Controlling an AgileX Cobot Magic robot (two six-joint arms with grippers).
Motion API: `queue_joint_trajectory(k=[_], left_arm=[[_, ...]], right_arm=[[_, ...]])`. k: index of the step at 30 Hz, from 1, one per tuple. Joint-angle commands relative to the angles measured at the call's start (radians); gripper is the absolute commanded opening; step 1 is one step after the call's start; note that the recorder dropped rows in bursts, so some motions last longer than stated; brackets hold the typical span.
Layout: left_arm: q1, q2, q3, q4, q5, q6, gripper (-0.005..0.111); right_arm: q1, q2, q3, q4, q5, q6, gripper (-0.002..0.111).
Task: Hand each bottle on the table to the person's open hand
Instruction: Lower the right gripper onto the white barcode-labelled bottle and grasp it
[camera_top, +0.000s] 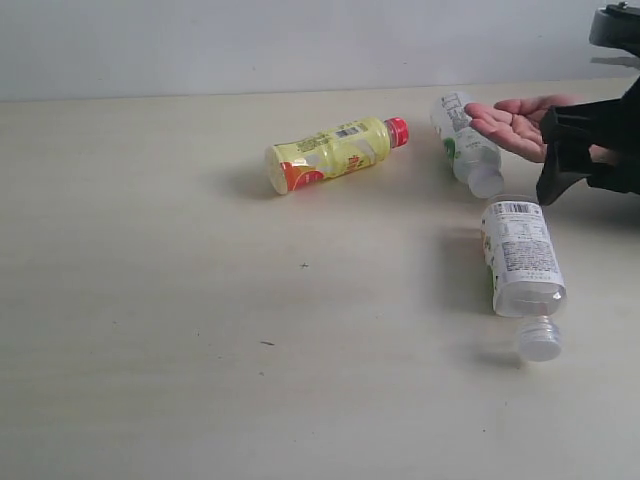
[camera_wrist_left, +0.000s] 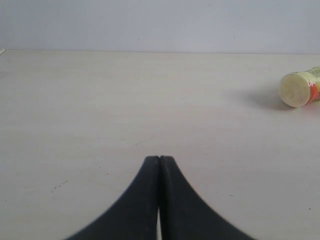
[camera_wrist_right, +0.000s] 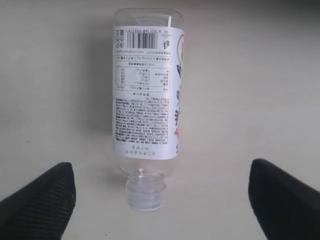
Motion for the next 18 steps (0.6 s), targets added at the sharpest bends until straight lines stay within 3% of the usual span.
queue_joint_trajectory(k=[1,8,14,18], left_arm=[[0.004,-0.007,0.000,-0.007,-0.010,-0.004,0.000],[0.004,-0.007,0.000,-0.007,-0.010,-0.004,0.000],[0.004,-0.007,0.000,-0.007,-0.010,-0.004,0.000],[0.004,-0.007,0.000,-0.007,-0.010,-0.004,0.000]], right_arm=[[0.009,0.051,0.003,0.010,-0.053,0.000,0.084],[0.103,0.152,0.003,0.008,-0.184,0.019,0.084],[0.148,0.221,0.001,-0.204,-0.227,0.181,0.084],[0.148,0.252,0.001,-0.218,-0.238,0.184,0.084]])
